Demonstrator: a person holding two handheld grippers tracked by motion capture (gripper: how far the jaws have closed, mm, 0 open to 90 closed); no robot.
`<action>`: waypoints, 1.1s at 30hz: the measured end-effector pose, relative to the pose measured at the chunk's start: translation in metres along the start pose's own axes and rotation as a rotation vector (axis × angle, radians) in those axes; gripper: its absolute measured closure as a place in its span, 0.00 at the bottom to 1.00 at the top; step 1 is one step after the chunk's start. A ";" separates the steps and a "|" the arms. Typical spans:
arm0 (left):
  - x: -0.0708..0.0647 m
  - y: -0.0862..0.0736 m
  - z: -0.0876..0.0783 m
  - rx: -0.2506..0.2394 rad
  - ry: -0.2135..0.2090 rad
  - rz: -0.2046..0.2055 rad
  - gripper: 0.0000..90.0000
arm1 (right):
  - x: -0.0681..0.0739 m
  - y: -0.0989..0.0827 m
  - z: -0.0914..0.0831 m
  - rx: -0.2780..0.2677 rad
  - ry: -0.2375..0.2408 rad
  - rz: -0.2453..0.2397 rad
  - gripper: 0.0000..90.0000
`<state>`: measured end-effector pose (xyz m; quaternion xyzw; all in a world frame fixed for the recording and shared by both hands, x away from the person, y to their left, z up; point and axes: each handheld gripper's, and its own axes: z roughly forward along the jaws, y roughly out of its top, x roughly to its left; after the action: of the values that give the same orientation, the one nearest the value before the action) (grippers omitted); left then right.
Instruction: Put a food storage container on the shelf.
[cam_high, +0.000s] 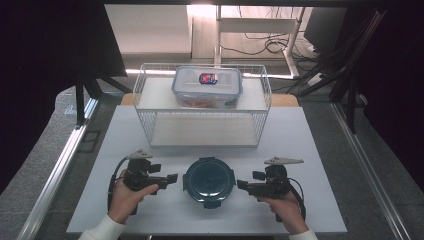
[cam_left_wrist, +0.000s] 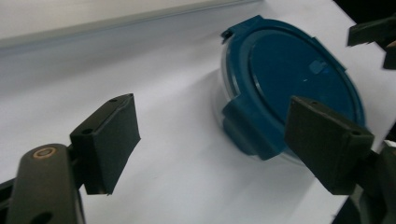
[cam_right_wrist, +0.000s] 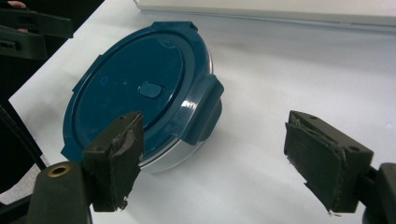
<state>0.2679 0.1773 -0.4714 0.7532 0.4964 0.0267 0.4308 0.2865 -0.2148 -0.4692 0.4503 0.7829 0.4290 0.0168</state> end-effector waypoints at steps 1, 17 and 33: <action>0.000 0.001 0.002 0.005 -0.018 -0.018 0.18 | 0.000 -0.001 0.000 0.001 0.000 0.004 0.21; -0.003 0.004 0.030 0.068 -0.145 -0.171 0.11 | 0.005 0.003 0.024 0.035 0.055 0.068 0.17; -0.007 -0.009 0.063 0.105 -0.249 -0.272 0.14 | 0.001 0.002 0.057 0.105 0.154 0.164 0.15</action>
<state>0.2876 0.1341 -0.5141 0.6981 0.5373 -0.1511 0.4484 0.3106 -0.1767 -0.5035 0.4787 0.7639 0.4206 -0.1021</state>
